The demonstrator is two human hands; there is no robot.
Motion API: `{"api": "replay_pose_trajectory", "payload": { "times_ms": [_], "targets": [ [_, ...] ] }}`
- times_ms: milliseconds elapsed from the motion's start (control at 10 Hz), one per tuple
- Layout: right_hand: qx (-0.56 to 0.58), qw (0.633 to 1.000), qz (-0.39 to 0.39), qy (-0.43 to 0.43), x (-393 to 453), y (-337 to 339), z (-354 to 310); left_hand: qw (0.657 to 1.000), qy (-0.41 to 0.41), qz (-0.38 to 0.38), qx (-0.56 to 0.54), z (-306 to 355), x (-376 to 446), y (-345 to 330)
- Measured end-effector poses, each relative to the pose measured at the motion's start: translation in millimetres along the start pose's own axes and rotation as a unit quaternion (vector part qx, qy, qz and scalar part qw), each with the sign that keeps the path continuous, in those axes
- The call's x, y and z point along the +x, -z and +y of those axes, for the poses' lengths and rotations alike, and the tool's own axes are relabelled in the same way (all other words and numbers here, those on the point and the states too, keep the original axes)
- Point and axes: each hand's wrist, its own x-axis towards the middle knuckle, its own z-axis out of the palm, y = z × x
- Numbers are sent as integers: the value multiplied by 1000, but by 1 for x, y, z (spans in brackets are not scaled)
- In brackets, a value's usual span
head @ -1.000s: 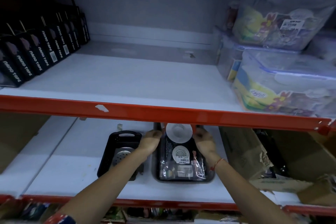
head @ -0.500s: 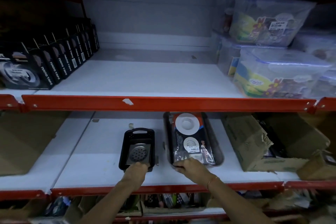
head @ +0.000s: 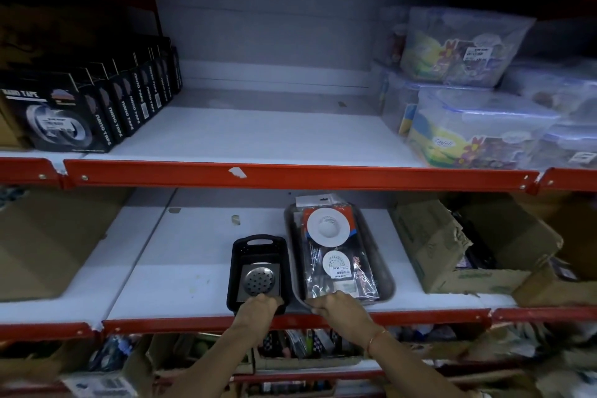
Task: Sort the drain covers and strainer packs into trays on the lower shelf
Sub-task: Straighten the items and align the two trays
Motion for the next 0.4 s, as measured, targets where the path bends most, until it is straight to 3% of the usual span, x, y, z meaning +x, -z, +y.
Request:
{"api": "replay_pose_trajectory", "payload": {
  "times_ms": [200, 400],
  "targets": [
    [-8, 1000, 12, -6, -6, 1, -11, 1000, -3, 0, -8, 1, -8, 5],
    [10, 997, 79, 3, -15, 35, -30, 996, -33, 87, -12, -4, -29, 38]
  ]
}}
